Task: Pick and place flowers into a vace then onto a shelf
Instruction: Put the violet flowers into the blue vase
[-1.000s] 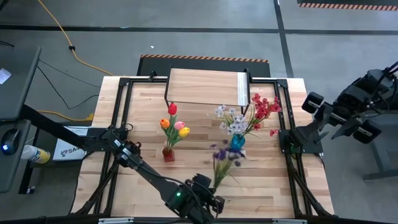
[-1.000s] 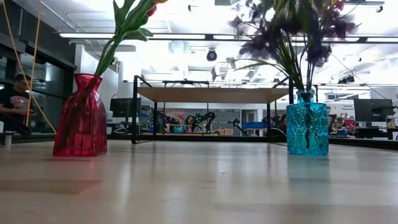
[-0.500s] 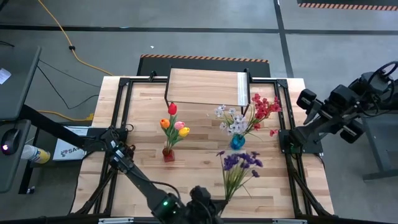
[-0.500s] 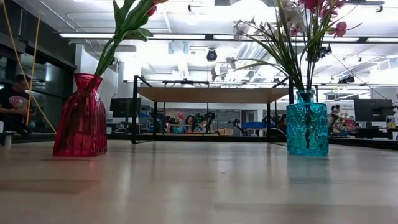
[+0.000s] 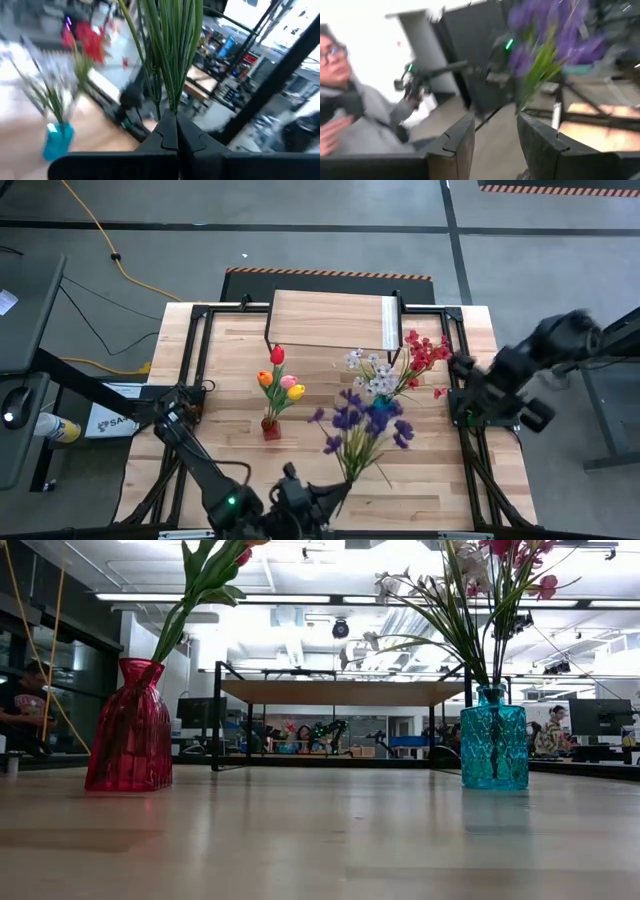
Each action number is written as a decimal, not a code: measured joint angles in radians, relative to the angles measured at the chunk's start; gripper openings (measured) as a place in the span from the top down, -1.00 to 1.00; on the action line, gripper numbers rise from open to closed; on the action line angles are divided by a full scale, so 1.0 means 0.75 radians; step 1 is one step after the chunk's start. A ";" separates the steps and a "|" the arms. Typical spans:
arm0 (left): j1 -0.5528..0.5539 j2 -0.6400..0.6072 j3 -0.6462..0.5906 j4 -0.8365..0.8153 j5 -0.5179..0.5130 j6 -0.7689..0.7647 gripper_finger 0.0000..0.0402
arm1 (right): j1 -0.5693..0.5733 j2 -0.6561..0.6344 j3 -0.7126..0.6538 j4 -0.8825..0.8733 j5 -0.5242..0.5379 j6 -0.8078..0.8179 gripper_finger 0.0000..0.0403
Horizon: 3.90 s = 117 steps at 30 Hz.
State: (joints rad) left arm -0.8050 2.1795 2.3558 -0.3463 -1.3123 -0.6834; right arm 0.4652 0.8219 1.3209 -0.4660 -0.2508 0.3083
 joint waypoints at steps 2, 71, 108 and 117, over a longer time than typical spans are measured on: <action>0.017 -0.016 0.001 0.109 -0.017 0.179 0.90 | 0.000 0.075 0.000 0.041 -0.079 -0.002 0.31; 0.212 -0.023 0.000 0.526 0.237 0.831 0.90 | -0.077 0.528 -0.001 0.738 0.167 -0.356 0.40; 0.143 -0.023 0.000 0.141 0.125 0.699 0.03 | 0.332 0.173 -0.001 -0.059 0.539 -0.539 0.99; 0.145 -0.023 0.000 -0.002 0.167 0.539 0.16 | 0.564 0.234 -0.001 -0.551 0.958 -0.237 1.00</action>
State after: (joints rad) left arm -0.6964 2.1624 2.3558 -0.3481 -1.1871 -0.2794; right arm 0.8879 0.9976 1.3201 -0.8793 0.4677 0.1305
